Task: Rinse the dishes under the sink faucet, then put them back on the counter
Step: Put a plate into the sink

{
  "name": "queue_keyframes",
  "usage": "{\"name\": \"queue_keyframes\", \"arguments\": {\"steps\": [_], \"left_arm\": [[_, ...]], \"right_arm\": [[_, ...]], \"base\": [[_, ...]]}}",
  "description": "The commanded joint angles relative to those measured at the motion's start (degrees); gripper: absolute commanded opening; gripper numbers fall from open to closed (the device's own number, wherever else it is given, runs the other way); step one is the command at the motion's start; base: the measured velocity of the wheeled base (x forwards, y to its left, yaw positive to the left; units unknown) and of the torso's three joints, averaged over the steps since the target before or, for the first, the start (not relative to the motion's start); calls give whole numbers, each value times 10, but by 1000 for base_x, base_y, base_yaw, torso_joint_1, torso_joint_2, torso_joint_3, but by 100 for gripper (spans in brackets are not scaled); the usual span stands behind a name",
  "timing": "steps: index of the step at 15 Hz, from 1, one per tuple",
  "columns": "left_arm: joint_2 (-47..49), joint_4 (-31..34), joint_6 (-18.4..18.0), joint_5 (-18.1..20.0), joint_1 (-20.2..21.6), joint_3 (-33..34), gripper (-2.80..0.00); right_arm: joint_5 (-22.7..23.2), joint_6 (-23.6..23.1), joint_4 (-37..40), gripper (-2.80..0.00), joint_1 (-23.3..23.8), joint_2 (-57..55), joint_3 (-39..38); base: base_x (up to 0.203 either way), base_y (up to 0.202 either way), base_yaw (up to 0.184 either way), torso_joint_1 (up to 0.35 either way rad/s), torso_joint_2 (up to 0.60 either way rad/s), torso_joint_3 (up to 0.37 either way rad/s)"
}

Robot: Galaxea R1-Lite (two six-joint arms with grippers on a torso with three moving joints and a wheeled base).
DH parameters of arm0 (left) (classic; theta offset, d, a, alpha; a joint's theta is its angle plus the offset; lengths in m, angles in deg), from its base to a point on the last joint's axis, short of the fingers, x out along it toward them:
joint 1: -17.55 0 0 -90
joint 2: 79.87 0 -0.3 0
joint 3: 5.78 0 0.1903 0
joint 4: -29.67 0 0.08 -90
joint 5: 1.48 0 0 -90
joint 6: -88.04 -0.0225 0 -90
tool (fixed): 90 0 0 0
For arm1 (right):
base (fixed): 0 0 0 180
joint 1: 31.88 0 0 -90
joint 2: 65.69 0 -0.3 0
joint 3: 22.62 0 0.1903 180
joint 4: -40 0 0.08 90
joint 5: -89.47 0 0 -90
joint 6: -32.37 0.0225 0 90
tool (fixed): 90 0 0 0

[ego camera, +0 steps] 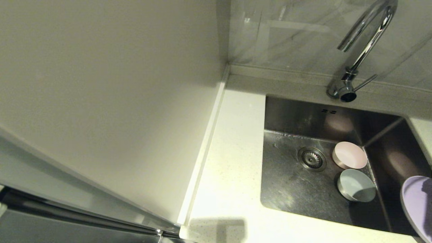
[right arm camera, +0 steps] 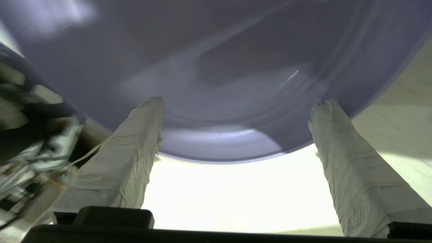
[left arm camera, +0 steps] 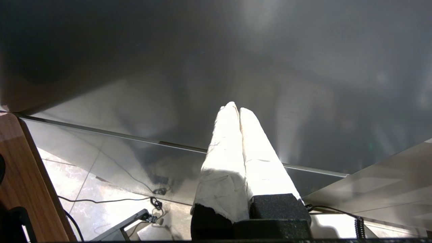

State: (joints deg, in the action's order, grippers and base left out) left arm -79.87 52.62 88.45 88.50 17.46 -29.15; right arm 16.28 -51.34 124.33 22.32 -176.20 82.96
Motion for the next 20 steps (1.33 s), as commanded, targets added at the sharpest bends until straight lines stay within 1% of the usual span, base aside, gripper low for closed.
{"name": "queue_keyframes", "arguments": {"steps": [1,11,16,20], "left_arm": [[0,0,0,0,0,2,-280],[0,0,0,0,0,2,-280],[0,0,0,0,0,2,-280],[0,0,0,0,0,2,-280]], "right_arm": [[1,-5,-30,0,12,-2,-2],[-5,-3,-36,0,31,-6,1],[-21,34,-93,0,31,-9,1],[-27,53,-114,0,30,-11,1]], "base": [[0,0,0,0,0,0],[0,0,0,0,0,0],[0,0,0,0,0,0],[0,0,0,0,0,0]]}}
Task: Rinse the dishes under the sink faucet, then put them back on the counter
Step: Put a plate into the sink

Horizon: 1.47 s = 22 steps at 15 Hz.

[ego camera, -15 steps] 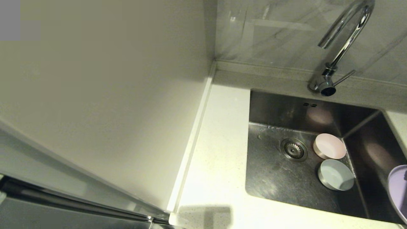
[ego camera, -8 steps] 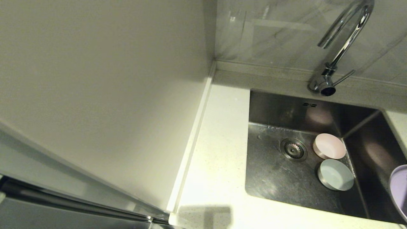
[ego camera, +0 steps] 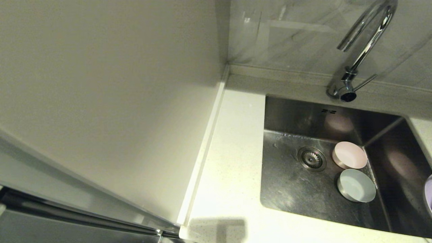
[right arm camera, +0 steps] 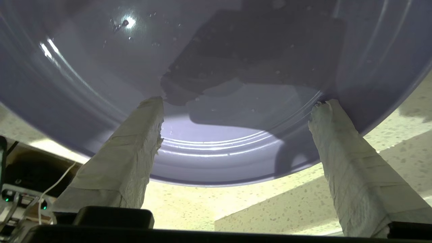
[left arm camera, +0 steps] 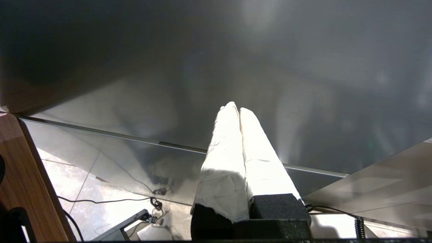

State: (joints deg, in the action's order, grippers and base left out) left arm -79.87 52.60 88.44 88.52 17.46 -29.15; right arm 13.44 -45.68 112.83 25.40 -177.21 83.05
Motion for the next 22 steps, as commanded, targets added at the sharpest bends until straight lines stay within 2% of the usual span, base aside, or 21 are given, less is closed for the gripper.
{"name": "queue_keyframes", "arguments": {"steps": [1,6,10,19,22], "left_arm": [[0,0,0,0,0,2,-280],[0,0,0,0,0,2,-280],[0,0,0,0,0,2,-280],[0,0,0,0,0,2,-280],[0,0,0,0,0,2,-280]], "right_arm": [[2,-3,0,0,-1,-1,1],[9,28,-29,0,-1,6,9],[50,38,-20,0,-1,36,11],[54,43,-1,0,-12,90,-19],[65,99,6,0,-37,160,-61]], "base": [[0,0,0,0,0,0],[0,0,0,0,0,0],[0,0,0,0,0,0],[0,0,0,0,0,0],[0,0,0,0,0,0]]}}
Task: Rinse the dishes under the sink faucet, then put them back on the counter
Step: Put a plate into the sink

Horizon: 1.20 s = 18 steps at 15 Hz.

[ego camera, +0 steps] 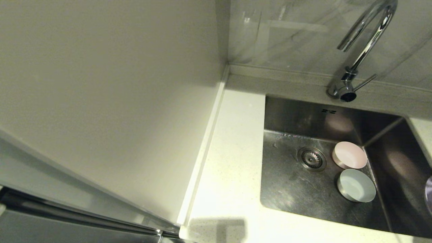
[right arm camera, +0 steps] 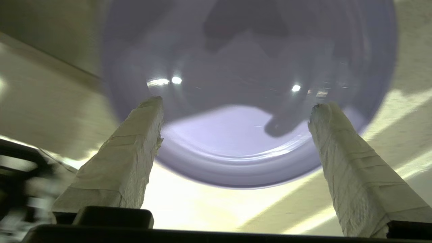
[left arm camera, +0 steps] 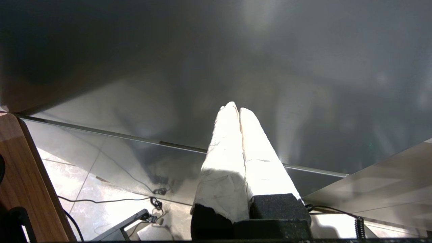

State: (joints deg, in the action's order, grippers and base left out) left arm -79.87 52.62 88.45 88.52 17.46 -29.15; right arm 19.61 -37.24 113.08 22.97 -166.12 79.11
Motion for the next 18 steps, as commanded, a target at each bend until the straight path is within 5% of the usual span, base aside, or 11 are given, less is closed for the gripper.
{"name": "queue_keyframes", "arguments": {"steps": [1,5,8,13,18], "left_arm": [[0,0,0,0,0,2,-280],[0,0,0,0,0,2,-280],[0,0,0,0,0,2,-280],[0,0,0,0,0,2,-280],[0,0,0,0,0,2,-280]], "right_arm": [[4,43,3,0,-26,81,-45],[-16,190,3,0,-134,207,-149],[-72,216,-23,0,-162,257,-225],[-115,272,-273,0,-189,287,-377],[-151,421,-311,0,-333,312,-411]], "base": [[0,0,0,0,0,0],[0,0,0,0,0,0],[0,0,0,0,0,0],[0,0,0,0,0,0],[0,0,0,0,0,0]]}}
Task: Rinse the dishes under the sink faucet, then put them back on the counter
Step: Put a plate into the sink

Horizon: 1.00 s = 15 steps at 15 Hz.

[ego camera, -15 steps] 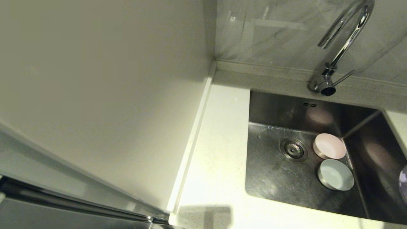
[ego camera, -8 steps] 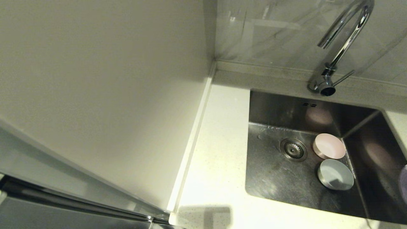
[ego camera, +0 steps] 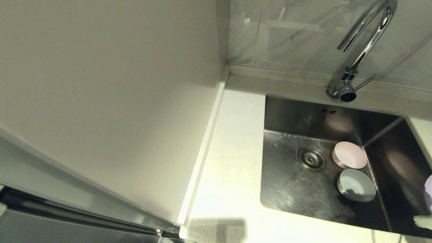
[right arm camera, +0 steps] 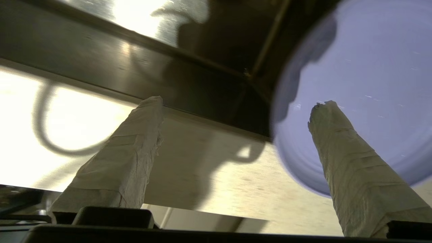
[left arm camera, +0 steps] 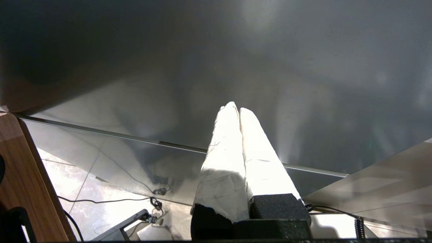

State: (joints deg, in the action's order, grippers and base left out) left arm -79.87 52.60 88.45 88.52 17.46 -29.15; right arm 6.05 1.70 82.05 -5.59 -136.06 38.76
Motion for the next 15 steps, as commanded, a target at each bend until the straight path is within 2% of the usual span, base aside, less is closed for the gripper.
{"name": "queue_keyframes", "arguments": {"steps": [1,2,3,6,8,11,14,15], "left_arm": [[0,0,0,0,0,2,-280],[0,0,0,0,0,2,-280],[0,0,0,0,0,2,-280],[0,0,0,0,0,2,-280],[0,0,0,0,0,2,-280],[0,0,0,0,0,2,-280],[0,0,0,0,0,2,-280],[0,0,0,0,0,2,-280]], "right_arm": [[-46,67,-2,0,-85,13,-11],[-91,99,-14,0,-112,14,-17],[-118,110,-54,0,-123,14,-33],[-158,114,-222,0,-145,3,-90],[-182,114,-274,0,-148,-12,-91],[-220,91,-351,0,-152,-35,-125],[-262,62,-473,0,-153,-90,-172],[-278,55,-492,0,-153,-101,-181]], "base": [[0,0,0,0,0,0],[0,0,0,0,0,0],[0,0,0,0,0,0],[0,0,0,0,0,0],[0,0,0,0,0,0],[0,0,0,0,0,0],[0,0,0,0,0,0],[0,0,0,0,0,0]]}}
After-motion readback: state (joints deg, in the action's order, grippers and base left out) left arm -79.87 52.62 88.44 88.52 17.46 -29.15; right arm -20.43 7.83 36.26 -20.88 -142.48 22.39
